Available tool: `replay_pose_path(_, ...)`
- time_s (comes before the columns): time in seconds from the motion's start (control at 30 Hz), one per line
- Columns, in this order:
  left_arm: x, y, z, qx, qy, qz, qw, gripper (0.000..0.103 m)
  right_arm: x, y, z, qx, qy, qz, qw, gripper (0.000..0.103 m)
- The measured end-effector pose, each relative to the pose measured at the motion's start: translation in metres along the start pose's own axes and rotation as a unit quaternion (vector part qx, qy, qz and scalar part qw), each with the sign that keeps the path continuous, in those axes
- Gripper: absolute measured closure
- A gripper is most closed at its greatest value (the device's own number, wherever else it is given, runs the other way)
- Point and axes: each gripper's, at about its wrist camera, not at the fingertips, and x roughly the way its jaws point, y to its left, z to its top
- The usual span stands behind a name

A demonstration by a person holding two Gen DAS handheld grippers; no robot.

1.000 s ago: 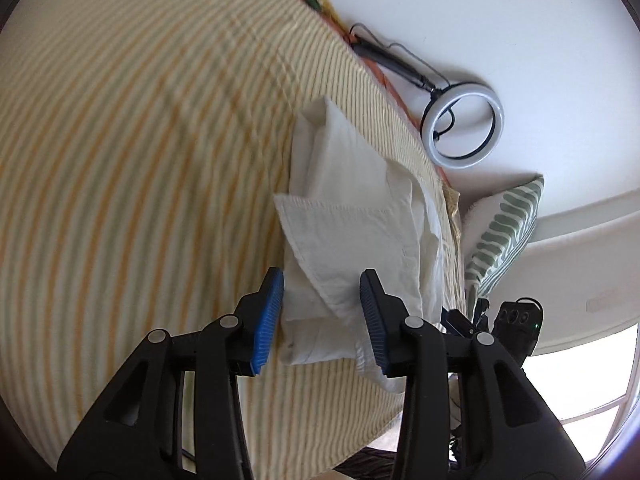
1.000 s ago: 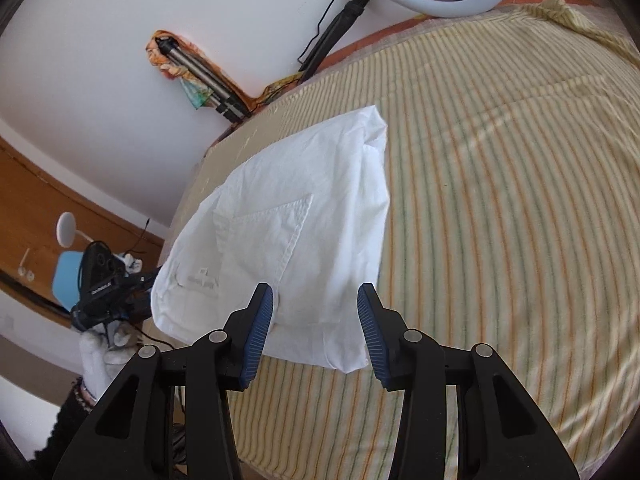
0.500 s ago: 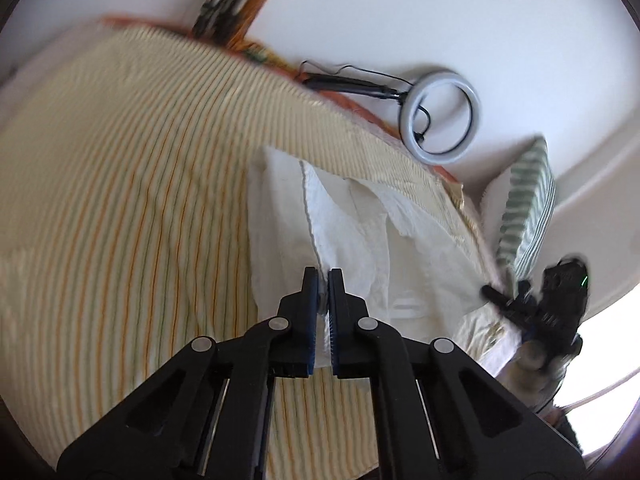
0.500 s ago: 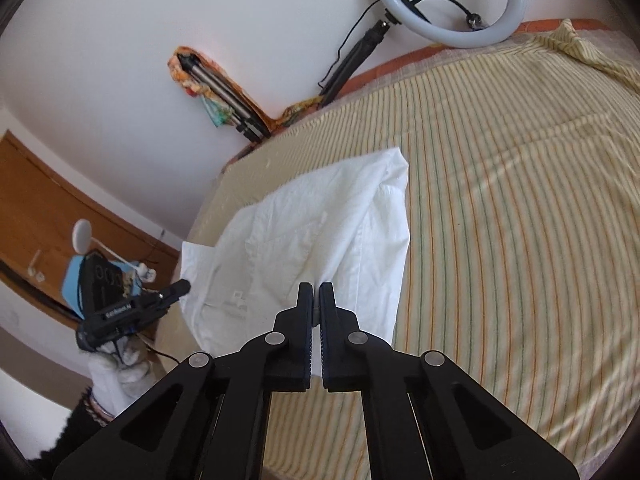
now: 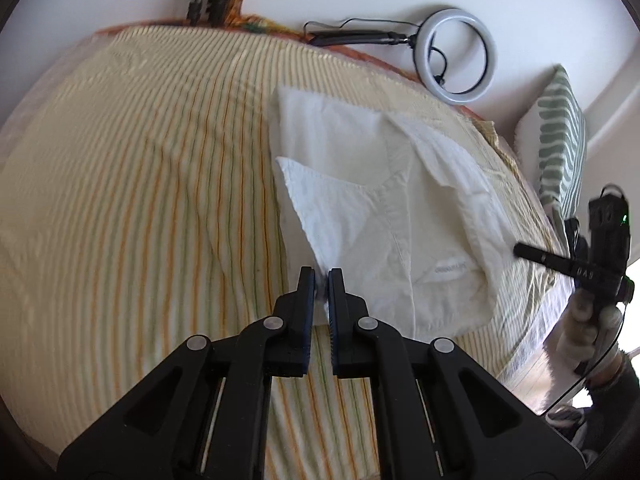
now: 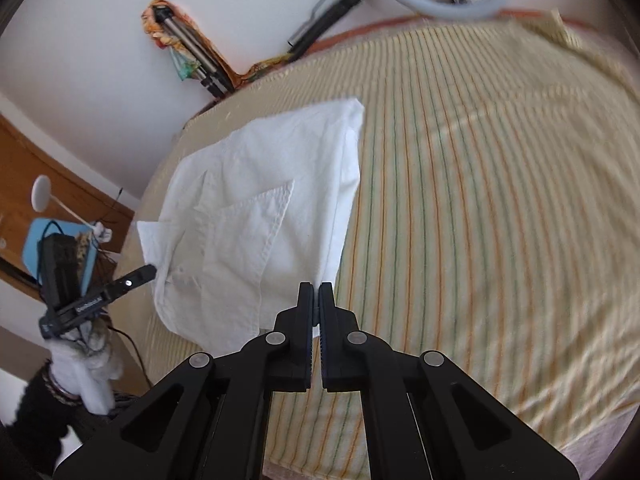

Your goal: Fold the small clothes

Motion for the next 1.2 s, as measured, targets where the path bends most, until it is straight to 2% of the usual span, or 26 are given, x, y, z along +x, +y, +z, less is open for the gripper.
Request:
replay_pose_path(0.1,-0.020,-0.001,0.006,0.013,-0.028,0.001,0.9995,0.098,-0.021,0.016,0.006,-0.050,-0.037,-0.040,0.997,0.096)
replay_pose_path(0.2,-0.030,-0.004,0.021,0.014,-0.050,0.001,0.9986,0.095,-0.031,0.033,0.016,-0.075,-0.073,-0.020,0.994,0.093)
replay_pose_path(0.27,-0.026,-0.006,0.035,0.003,-0.051,-0.015,0.9986,0.095,-0.024,0.050,0.023,-0.106,-0.075,-0.018,0.991,0.093)
replay_pose_path(0.33,-0.017,-0.015,0.043,0.013,-0.049,-0.022,0.9985,0.095,-0.013,0.061,0.027,-0.132,-0.074,-0.023,0.988,0.093)
replay_pose_path(0.53,0.040,-0.046,0.063,0.056,-0.012,-0.033,0.9978,0.095,0.025,0.060,0.044,-0.126,-0.046,-0.009,0.991,0.093)
replay_pose_path(0.6,0.060,-0.054,0.062,0.067,0.015,-0.047,0.9966,0.095,0.035,0.057,0.045,-0.121,-0.032,-0.006,0.992,0.093)
replay_pose_path(0.67,0.074,-0.059,0.054,0.086,0.034,-0.045,0.9947,0.095,0.042,0.051,0.042,-0.112,-0.019,0.001,0.994,0.093)
replay_pose_path(0.73,0.083,-0.061,0.043,0.114,0.045,-0.034,0.9919,0.095,0.047,0.047,0.037,-0.110,-0.008,0.003,0.994,0.093)
replay_pose_path(0.8,0.089,-0.058,0.031,0.131,0.039,-0.022,0.9904,0.095,0.055,0.042,0.029,-0.108,0.007,0.003,0.994,0.093)
replay_pose_path(0.83,0.088,-0.057,0.028,0.134,0.031,-0.025,0.9902,0.095,0.059,0.039,0.025,-0.103,0.016,0.005,0.994,0.093)
replay_pose_path(0.93,0.073,-0.051,0.034,0.112,0.046,-0.043,0.9917,0.095,0.055,0.038,0.022,-0.106,0.029,0.017,0.994,0.093)
replay_pose_path(1.0,0.052,-0.045,0.042,0.106,0.026,-0.048,0.9929,0.095,0.039,0.038,0.027,-0.113,0.020,0.032,0.993,0.093)
replay_pose_path(1.07,0.036,-0.042,0.054,0.111,-0.006,-0.036,0.9932,0.095,0.022,0.034,0.039,-0.112,-0.011,0.039,0.993,0.093)
replay_pose_path(1.2,0.032,-0.032,0.084,0.080,-0.031,-0.031,0.9958,0.095,0.016,0.025,0.073,-0.098,-0.052,0.030,0.993,0.093)
